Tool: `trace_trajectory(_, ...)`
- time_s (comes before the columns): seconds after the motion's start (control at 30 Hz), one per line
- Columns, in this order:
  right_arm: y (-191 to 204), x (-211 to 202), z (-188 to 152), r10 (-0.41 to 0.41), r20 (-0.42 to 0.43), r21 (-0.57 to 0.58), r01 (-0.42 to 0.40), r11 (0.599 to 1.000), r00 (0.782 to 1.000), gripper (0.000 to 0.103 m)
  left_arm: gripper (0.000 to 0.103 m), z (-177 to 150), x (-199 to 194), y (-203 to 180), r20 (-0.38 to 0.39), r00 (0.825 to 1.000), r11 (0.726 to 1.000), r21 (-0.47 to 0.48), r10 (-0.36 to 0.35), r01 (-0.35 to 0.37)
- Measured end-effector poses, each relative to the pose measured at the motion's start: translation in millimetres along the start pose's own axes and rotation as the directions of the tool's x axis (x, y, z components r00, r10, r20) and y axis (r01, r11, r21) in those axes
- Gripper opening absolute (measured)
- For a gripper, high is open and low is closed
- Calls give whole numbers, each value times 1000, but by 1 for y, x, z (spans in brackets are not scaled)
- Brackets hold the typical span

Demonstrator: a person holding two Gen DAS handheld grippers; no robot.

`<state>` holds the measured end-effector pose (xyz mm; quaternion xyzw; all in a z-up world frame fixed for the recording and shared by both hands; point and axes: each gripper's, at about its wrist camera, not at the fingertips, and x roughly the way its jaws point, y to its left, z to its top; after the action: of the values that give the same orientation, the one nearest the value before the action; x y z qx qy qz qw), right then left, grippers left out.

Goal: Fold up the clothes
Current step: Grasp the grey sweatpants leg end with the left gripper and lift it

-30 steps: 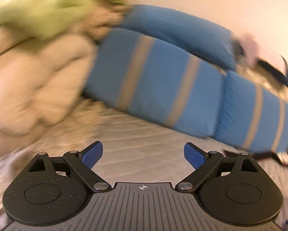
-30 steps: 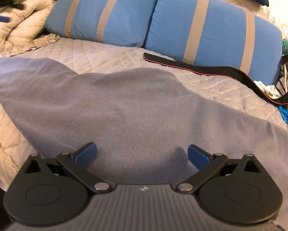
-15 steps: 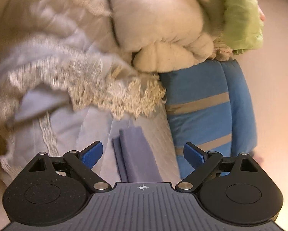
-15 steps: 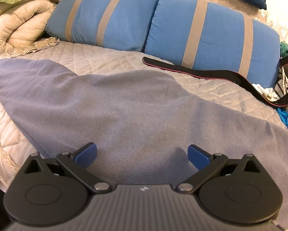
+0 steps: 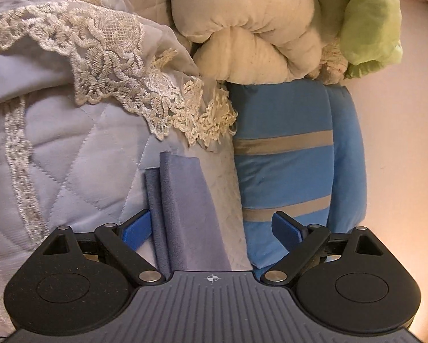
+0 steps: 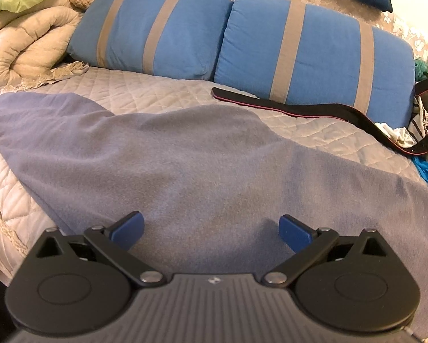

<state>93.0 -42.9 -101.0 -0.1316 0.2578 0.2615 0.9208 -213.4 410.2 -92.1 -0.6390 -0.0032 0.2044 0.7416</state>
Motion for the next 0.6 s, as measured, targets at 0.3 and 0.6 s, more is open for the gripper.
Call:
trace_trajectory(0.3,2,0,-3,-10,15,6,10,1000,1000,103,5,1,-1,-8,8,990,990,37,138,-138)
trace_trajectory(0.6,-2,2,-5,11,30,12,-12,1000,999,103,4,-13,-25,-96,13,996,894,441,90,-86)
